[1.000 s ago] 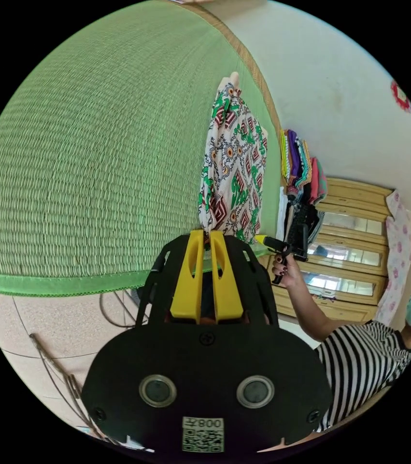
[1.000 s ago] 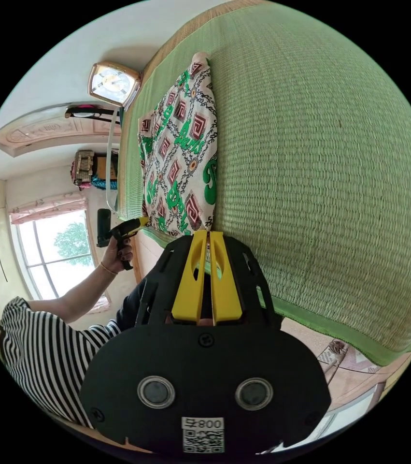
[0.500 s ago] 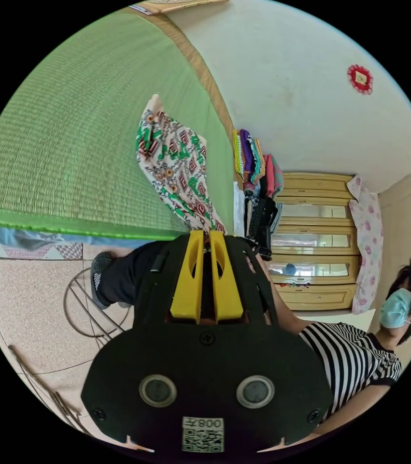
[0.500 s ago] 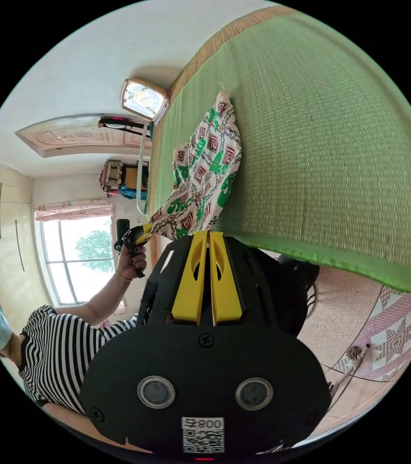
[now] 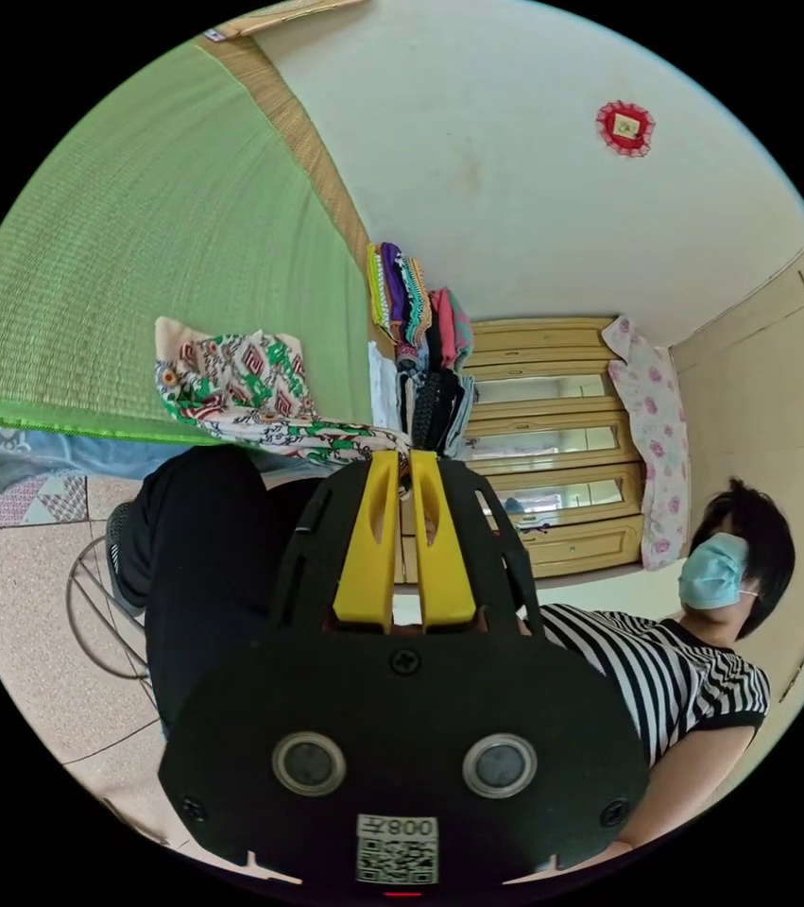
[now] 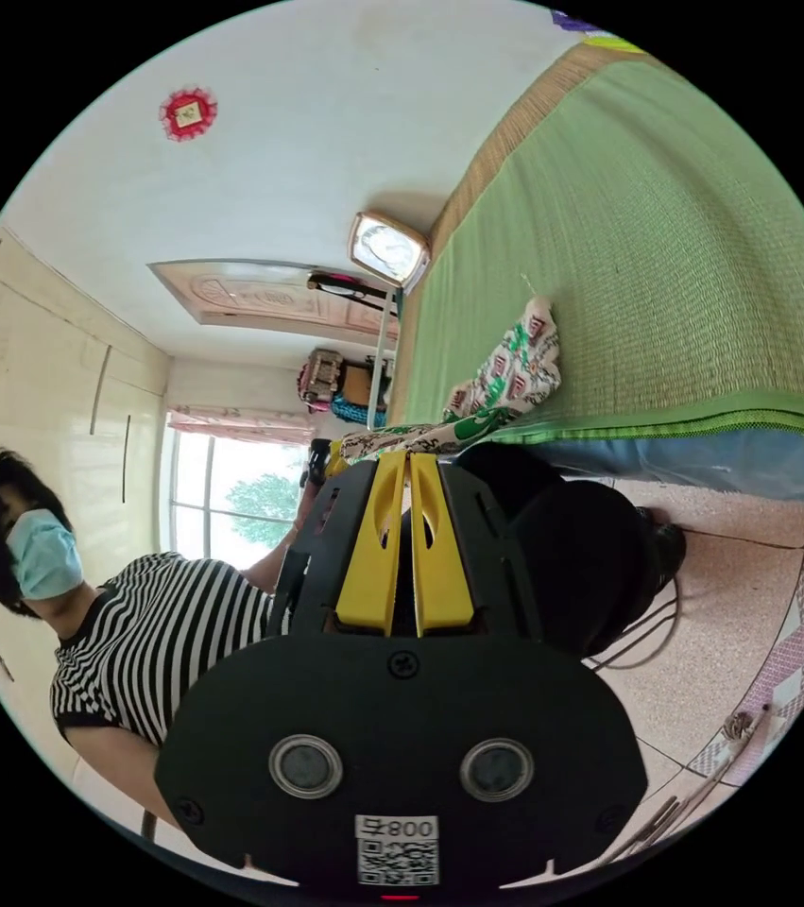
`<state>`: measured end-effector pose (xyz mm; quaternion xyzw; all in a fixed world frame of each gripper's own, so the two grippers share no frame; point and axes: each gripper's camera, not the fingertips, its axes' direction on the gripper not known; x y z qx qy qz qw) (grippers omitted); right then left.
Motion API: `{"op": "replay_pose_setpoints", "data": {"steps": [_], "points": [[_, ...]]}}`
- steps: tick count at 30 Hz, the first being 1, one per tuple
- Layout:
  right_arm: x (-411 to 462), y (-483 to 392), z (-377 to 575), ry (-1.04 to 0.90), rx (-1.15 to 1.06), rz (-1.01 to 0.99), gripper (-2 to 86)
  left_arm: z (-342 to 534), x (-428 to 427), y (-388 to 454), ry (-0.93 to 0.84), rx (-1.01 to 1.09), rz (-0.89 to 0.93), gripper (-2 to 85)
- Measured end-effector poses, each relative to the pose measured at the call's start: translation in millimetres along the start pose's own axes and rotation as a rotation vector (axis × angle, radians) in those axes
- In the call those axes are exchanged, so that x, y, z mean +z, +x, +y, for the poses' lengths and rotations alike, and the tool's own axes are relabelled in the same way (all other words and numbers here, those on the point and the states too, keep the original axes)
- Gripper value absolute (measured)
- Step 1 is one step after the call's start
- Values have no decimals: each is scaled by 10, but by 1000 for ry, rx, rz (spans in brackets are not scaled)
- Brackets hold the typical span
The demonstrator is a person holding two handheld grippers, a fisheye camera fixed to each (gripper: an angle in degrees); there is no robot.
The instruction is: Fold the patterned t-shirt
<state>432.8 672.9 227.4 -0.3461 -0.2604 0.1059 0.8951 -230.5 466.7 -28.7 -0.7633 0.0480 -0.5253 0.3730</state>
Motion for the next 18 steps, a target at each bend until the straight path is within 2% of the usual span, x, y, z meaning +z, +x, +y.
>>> {"op": "replay_pose_setpoints", "data": {"steps": [8, 18], "points": [[-861, -370, 358, 104, -104, -44, 4, -278, 601, 317, -28, 103, 88, 23], [-2310, -548, -21, 290, -162, 5, 4, -1569, 2135, 643, -130, 258, 150, 22]]}}
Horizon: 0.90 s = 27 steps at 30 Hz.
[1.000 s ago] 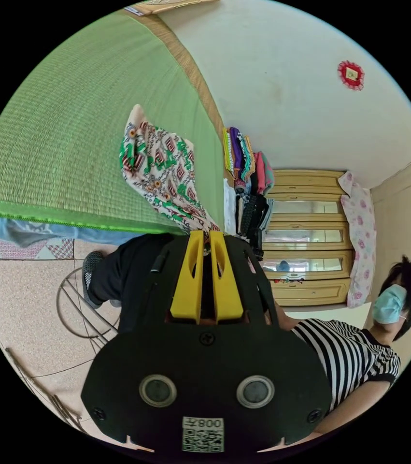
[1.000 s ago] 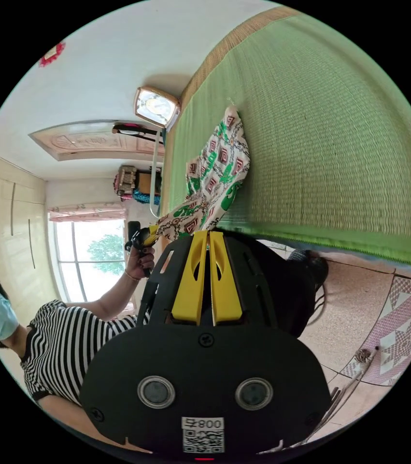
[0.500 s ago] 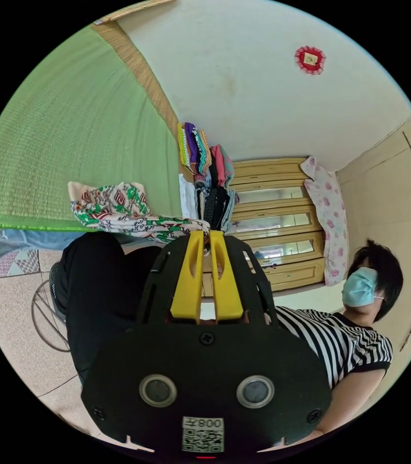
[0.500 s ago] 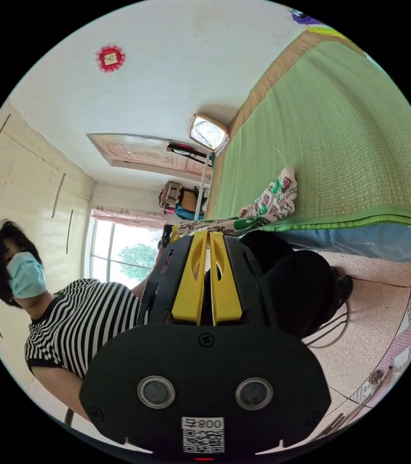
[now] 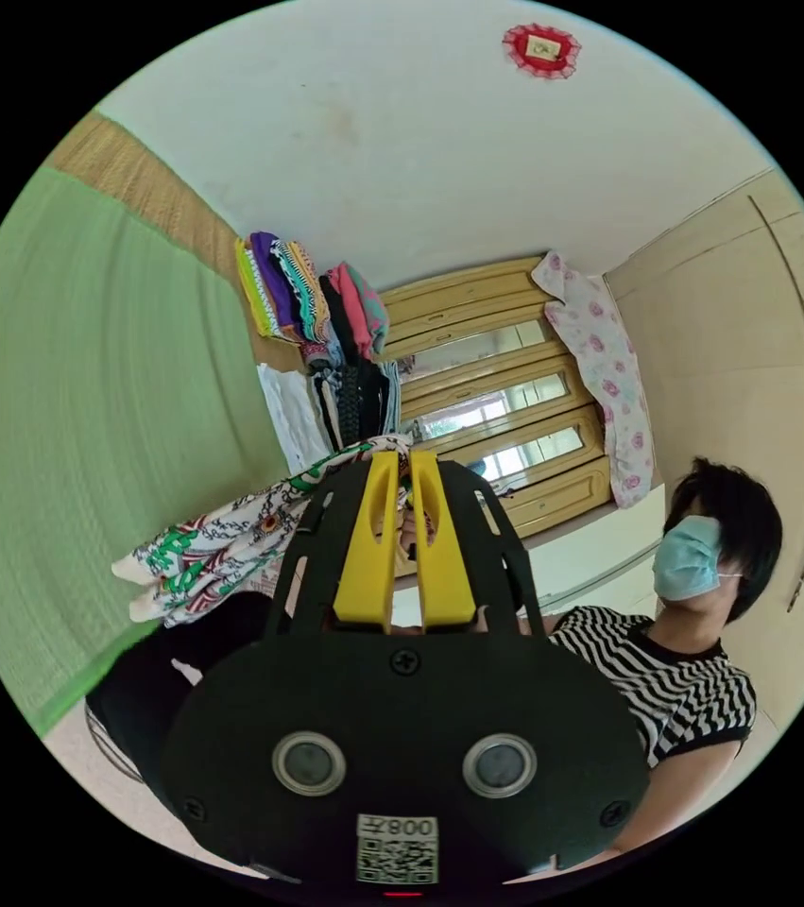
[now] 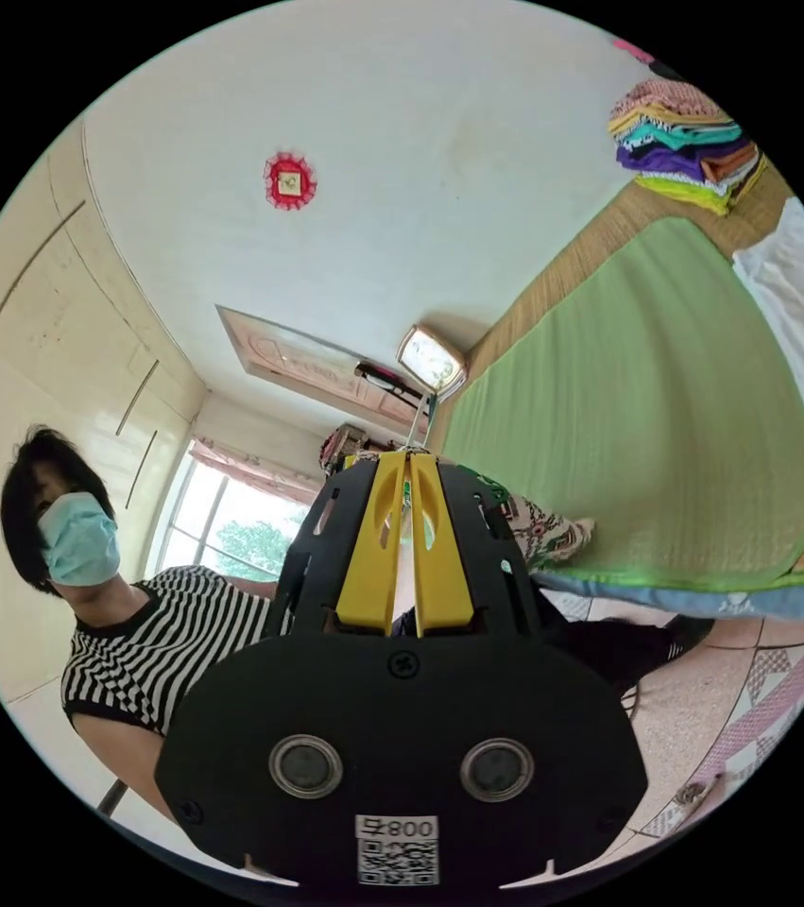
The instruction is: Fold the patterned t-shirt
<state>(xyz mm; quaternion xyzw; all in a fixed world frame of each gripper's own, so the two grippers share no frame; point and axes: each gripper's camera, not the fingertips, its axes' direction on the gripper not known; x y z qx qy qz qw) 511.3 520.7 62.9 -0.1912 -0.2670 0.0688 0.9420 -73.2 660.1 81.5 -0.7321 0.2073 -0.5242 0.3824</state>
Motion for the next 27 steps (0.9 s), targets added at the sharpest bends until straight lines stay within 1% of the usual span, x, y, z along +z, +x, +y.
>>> {"op": "replay_pose_setpoints", "data": {"steps": [5, 7, 8, 11, 13, 17, 19, 20, 22, 24, 25, 27], "points": [[-777, 15, -788, 95, -33, 43, 4, -955, 935, -107, -34, 77, 39, 23], [-1225, -55, -1197, 146, -64, 80, 4, -1398, 1426, -105, -33, 126, 66, 23], [-1344, -77, -1289, 162, -70, 89, 4, -1496, 1548, -106, -32, 137, 76, 23], [-1948, -224, -1664, 225, -104, 178, 3, -1896, 2169, -116, -50, 196, 92, 23], [-2361, -311, -1835, 238, -125, 273, 3, -2070, 2707, -179, -102, 250, 56, 23], [-2850, -142, -1885, 231, -65, 462, 3, -2091, 3564, -582, -205, 230, 10, 23], [-3093, 225, -1811, 212, 39, 564, 3, -1984, 4148, -1034, -282, 166, -46, 23], [-3143, 344, -1784, 206, 77, 594, 3, -1947, 4293, -1162, -308, 143, -69, 23], [-3293, 867, -1655, 166, 232, 652, 3, -1767, 4825, -1668, -420, 46, -152, 23], [-3360, 1207, -1549, 125, 338, 686, 3, -1648, 5110, -1932, -489, 1, -201, 23], [-3379, 1359, -1496, 87, 376, 716, 2, -1594, 5242, -2032, -512, -11, -194, 23], [-3421, 1453, -1441, 61, 382, 741, 2, -1550, 5386, -2085, -525, 4, -175, 24]]}}
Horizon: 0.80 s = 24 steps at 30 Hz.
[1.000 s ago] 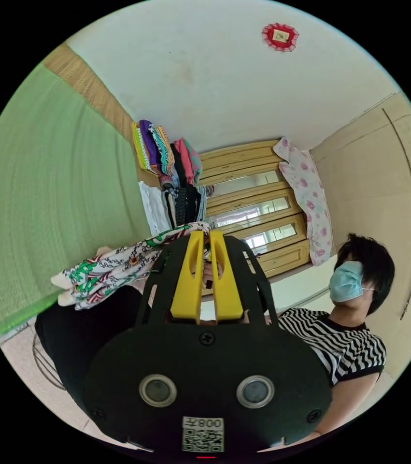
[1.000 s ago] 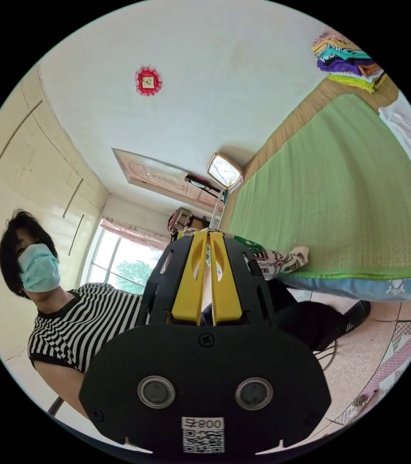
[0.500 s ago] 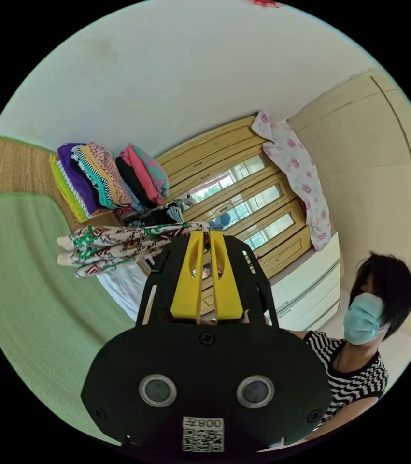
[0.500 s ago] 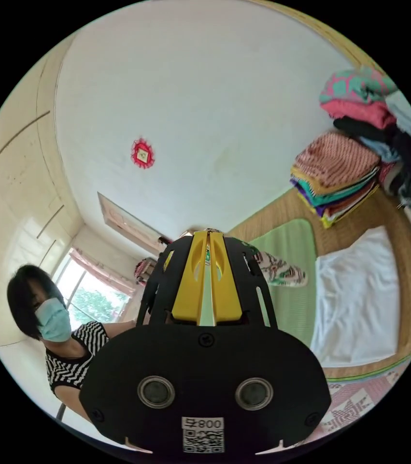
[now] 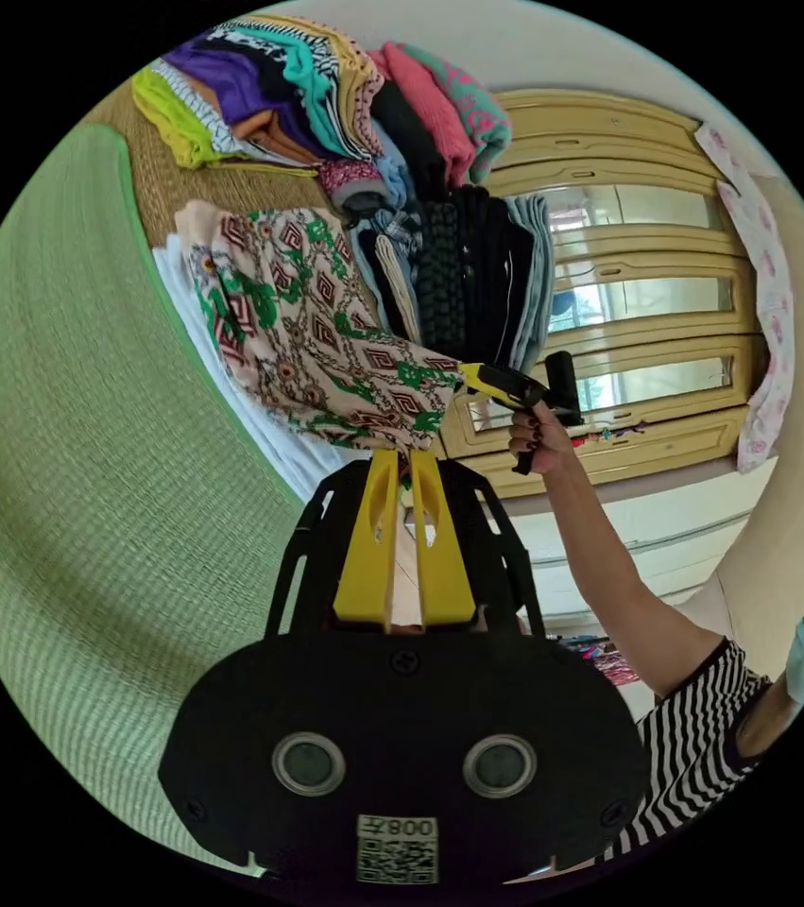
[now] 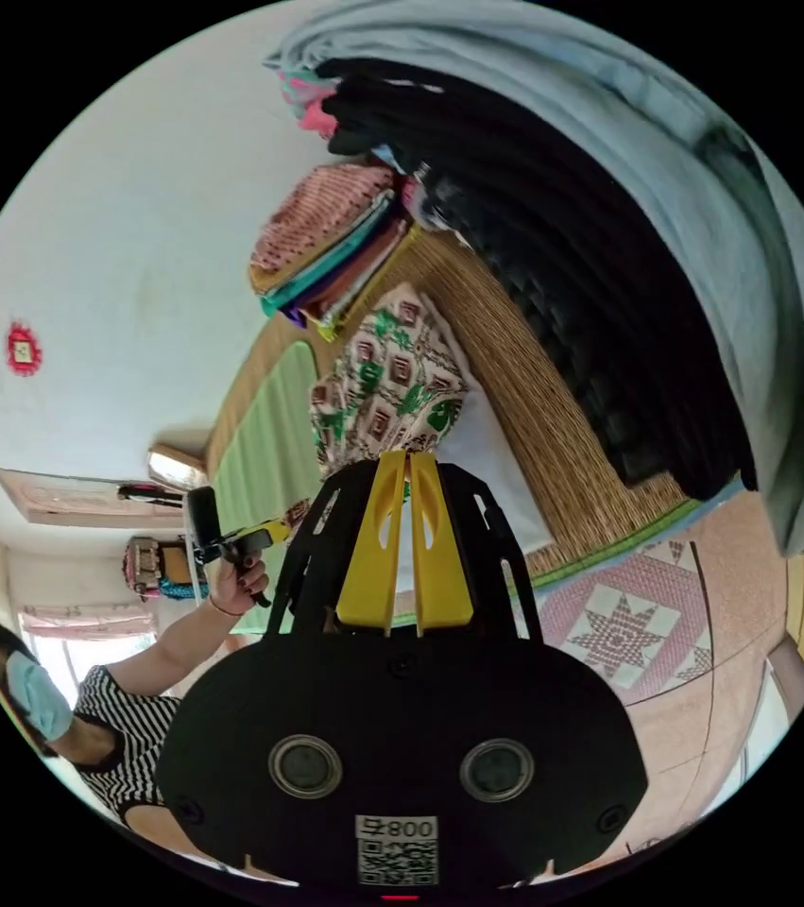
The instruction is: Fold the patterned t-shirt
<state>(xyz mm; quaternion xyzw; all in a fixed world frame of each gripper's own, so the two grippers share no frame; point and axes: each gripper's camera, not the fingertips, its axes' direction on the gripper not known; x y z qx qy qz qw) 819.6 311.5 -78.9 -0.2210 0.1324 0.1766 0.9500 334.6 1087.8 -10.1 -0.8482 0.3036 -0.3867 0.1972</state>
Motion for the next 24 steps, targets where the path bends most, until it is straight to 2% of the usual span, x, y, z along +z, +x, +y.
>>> {"op": "replay_pose_setpoints", "data": {"steps": [7, 12, 15, 21, 24], "points": [[-287, 145, 103, 35, -68, 52, 2, -171, 548, -1, -74, 98, -44, 25], [-150, 329, 143, -19, -29, 131, 3, -273, 1007, -207, -157, 84, -150, 25], [-3, 436, 146, -59, 15, 185, 3, -321, 1206, -365, -199, 50, -150, 26], [-25, 527, 203, 1, 79, 118, 4, -365, 1369, -579, -177, 11, -123, 28], [-102, 462, 270, 53, 85, 145, 2, -332, 1352, -631, -133, 14, -118, 27]]}}
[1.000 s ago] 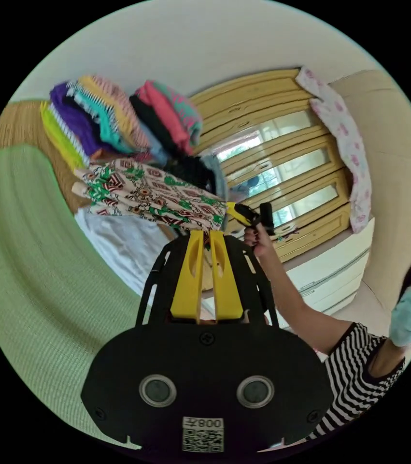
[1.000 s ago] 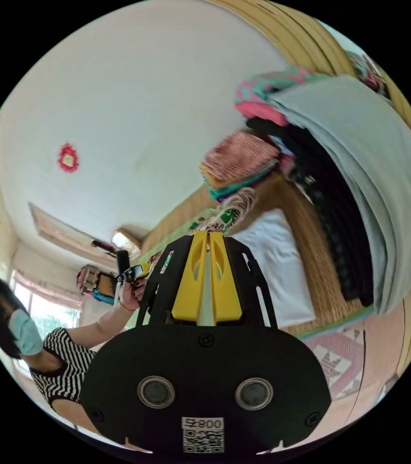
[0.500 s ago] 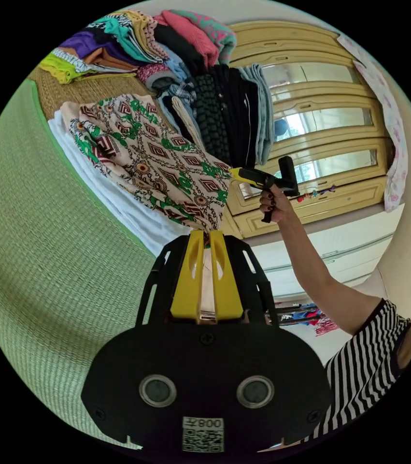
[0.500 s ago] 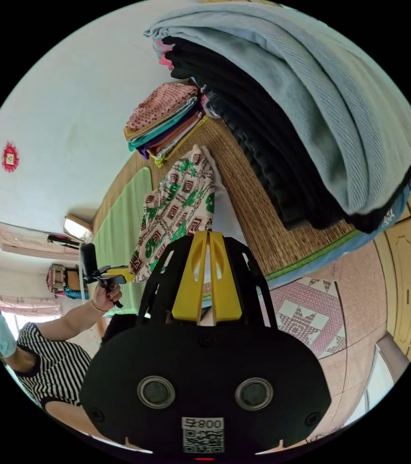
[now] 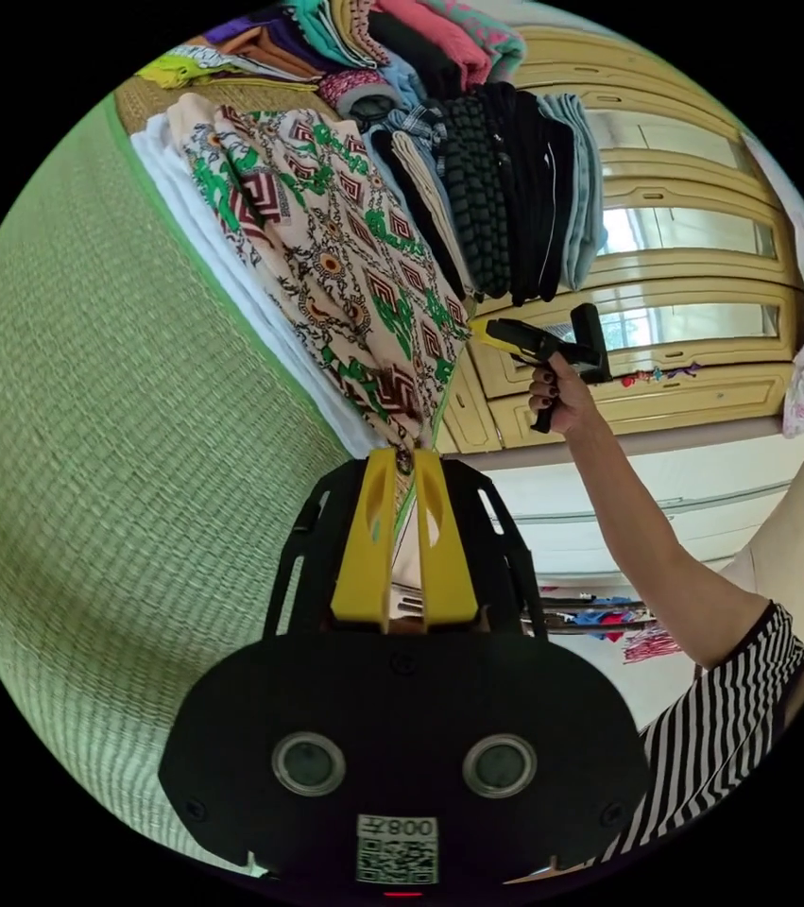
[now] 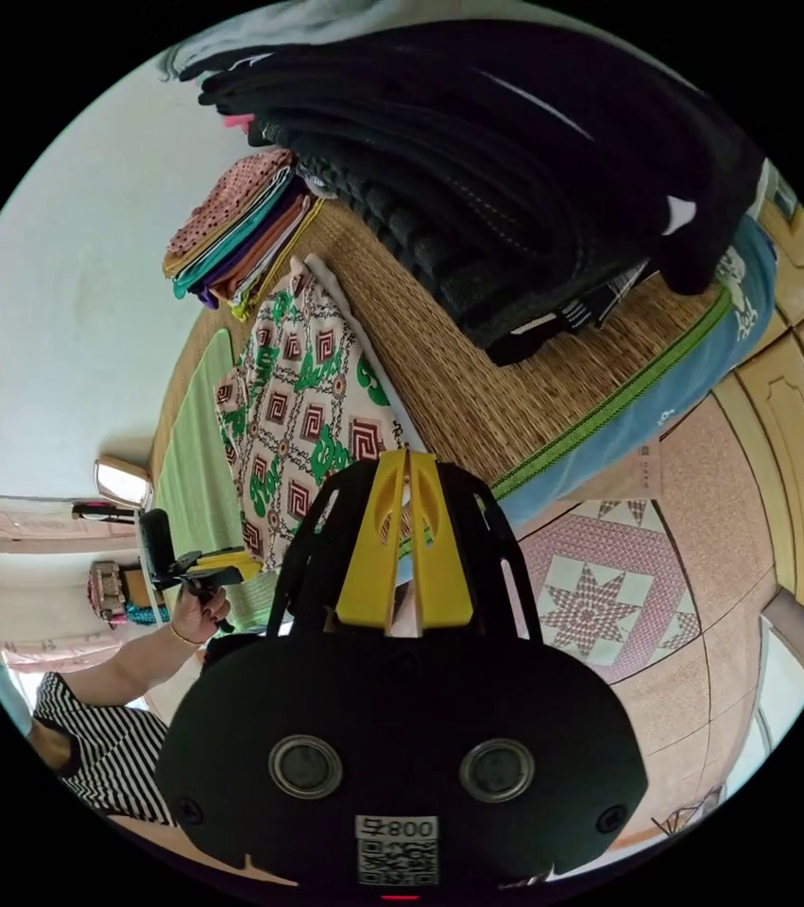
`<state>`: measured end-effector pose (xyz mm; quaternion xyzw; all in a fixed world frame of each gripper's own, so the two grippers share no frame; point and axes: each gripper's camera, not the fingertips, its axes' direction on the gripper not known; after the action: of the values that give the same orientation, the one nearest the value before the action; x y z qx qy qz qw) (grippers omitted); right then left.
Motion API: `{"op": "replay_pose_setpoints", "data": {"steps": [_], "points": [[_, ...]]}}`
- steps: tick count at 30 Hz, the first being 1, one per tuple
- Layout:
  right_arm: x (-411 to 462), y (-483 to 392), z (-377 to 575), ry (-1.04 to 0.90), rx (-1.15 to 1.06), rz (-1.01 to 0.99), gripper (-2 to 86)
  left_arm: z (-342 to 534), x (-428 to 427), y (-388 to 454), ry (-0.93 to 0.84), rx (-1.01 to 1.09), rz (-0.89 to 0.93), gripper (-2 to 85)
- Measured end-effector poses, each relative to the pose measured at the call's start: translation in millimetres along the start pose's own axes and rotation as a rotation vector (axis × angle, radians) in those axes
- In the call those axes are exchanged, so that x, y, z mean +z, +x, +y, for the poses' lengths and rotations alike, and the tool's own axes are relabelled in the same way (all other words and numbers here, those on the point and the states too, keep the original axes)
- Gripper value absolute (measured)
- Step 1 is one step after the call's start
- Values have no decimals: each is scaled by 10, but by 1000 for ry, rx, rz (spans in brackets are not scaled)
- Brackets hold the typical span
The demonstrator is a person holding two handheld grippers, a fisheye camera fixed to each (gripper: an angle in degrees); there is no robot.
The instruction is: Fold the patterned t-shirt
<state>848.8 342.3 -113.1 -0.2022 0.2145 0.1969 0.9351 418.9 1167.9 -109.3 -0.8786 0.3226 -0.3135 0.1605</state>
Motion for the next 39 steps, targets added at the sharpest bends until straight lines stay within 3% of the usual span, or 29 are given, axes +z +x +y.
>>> {"op": "replay_pose_setpoints", "data": {"steps": [5, 9, 13, 16, 20, 24, 28, 31, 33, 37, 39], "points": [[-168, -238, 228, 131, -15, 42, 1, 125, -73, 62, 94, 50, -16, 18], [-189, -661, 373, 182, -100, 141, 0, 11, 78, 135, 52, 105, -85, 10], [92, -953, 266, 114, -126, 182, 0, -105, 343, -22, -52, 48, -166, 4], [362, -982, 178, 0, -77, 273, 1, -11, 276, -28, -12, 57, -122, 2], [196, -1207, 357, 116, -96, 231, 1, 270, 21, 73, 31, 153, -156, 2], [132, -1875, 863, 198, -284, 149, 0, 794, -315, 168, 52, 255, -391, 2], [747, -2741, 1443, 53, -512, 110, 1, 1229, -304, 45, -52, 220, -605, 2], [1383, -3198, 1756, -127, -625, 185, 1, 1408, -214, 5, -58, 240, -626, 2], [1413, -3380, 1960, 28, -665, 270, 1, 1461, -170, 29, -53, 265, -651, 3], [1509, -3720, 2096, 12, -695, 407, 1, 1635, -208, 1, -9, 277, -621, 3], [1419, -3823, 2023, 3, -695, 331, 1, 1707, -237, -19, 2, 282, -600, 3]]}}
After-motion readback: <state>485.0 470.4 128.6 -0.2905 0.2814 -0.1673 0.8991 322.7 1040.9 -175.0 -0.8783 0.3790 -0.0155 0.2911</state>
